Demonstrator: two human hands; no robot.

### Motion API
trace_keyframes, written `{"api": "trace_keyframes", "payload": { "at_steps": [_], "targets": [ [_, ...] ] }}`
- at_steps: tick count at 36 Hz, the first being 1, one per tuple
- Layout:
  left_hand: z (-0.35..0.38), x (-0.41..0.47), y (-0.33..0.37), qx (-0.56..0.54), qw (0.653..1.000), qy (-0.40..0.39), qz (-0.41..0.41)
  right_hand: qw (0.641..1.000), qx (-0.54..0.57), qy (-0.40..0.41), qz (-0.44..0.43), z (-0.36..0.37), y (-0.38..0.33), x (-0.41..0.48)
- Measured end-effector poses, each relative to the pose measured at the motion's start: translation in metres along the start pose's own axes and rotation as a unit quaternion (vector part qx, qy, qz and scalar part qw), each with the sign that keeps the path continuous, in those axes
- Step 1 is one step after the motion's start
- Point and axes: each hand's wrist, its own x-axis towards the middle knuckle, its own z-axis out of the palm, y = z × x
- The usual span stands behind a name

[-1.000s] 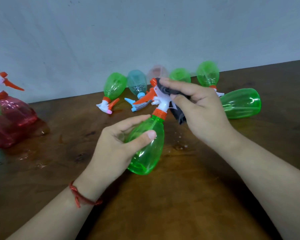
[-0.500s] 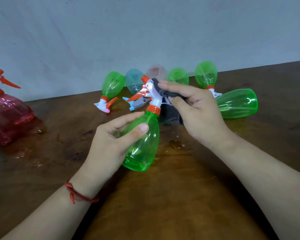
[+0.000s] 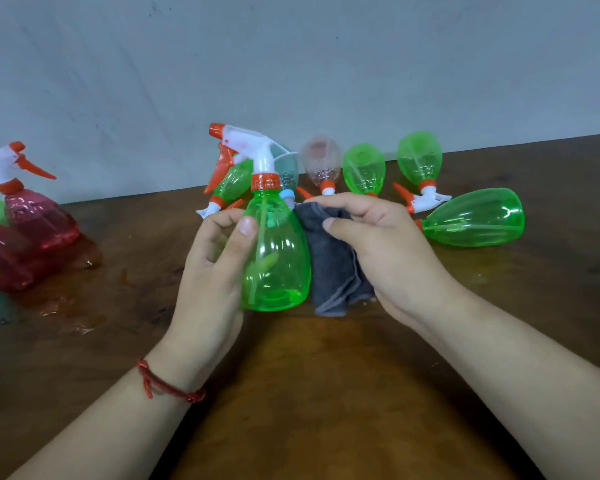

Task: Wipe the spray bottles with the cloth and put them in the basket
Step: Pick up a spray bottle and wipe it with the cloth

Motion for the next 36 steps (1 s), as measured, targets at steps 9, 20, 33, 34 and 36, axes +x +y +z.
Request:
{"api": "trace_keyframes", "payload": {
  "at_steps": [9,20,33,34,36],
  "targets": [
    [-0.002,0.003,-0.003,0.081,0.995,0.025,-0.058,0.999,-0.034,0.014,-0.012,0.0,-0.004,-0.007],
    [0.006,-0.002,-0.001,0.022,0.997,-0.023,-0.066,0.999,-0.037,0.008,-0.031,0.011,-0.018,-0.022],
    [0.0,-0.005,-0.001,-0.01,0.999,-0.018,-0.032,0.994,-0.088,0.012,-0.067,0.013,-0.005,-0.022],
    [0.0,-0.005,-0.001,0.011,1.0,-0.015,-0.019,0.995,-0.08,0.008,-0.062,0.013,-0.005,-0.022],
    [0.0,-0.005,-0.001,0.046,0.999,-0.012,-0.008,0.996,-0.072,-0.002,-0.054,0.013,-0.005,-0.022]
  ]
}}
